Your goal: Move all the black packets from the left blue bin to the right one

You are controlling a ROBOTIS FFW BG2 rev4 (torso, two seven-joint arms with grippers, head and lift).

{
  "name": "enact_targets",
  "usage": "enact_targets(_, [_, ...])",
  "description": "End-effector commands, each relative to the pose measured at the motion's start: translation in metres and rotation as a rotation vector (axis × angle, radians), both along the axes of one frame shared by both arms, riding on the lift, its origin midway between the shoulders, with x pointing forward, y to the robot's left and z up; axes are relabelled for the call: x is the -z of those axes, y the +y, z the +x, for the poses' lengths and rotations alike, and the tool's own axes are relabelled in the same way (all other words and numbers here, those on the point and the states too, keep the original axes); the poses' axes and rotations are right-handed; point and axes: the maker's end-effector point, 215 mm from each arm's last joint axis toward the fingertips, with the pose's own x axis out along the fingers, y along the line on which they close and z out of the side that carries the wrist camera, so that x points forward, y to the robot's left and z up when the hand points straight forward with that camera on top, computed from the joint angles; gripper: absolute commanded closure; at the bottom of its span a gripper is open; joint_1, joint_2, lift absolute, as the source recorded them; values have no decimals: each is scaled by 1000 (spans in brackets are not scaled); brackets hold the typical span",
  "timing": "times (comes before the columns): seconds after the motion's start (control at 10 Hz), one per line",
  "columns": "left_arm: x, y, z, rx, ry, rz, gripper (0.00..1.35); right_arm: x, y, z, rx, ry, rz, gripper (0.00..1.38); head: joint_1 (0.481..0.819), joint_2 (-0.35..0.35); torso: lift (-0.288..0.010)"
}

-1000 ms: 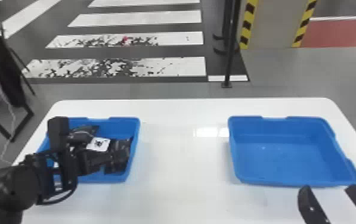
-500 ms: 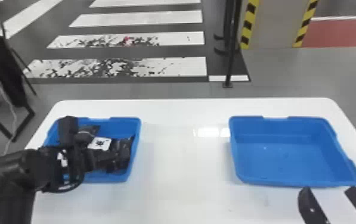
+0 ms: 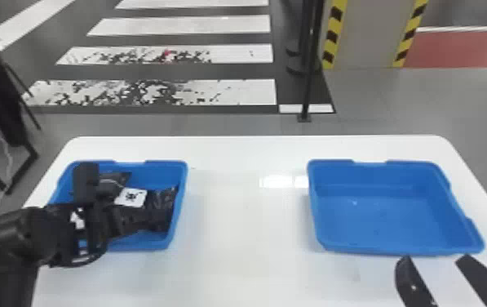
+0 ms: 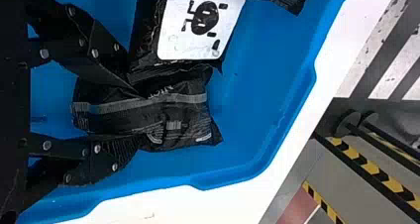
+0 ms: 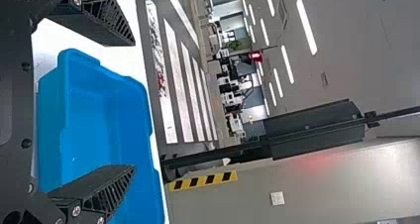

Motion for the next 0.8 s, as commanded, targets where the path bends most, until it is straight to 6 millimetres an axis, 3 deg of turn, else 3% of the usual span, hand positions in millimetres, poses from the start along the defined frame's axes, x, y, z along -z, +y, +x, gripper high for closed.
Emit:
enact_targets(0.0, [0, 13, 2, 2, -23, 54, 1210, 0, 0, 0, -2, -2, 1, 142, 695, 67, -138])
enact_targets(0.1, [-13, 14, -3, 13, -54, 82, 1210, -1, 0, 0, -1, -2, 2, 144, 695, 75, -138])
enact_targets(0.5, [-81, -6, -59, 78, -169, 115, 1210, -3, 4, 1, -11, -6, 6, 142, 695, 81, -138])
enact_targets(0.7, [-116, -20, -87, 114, -245, 135, 1210, 2, 20, 10, -85, 14, 35, 140, 695, 74, -138])
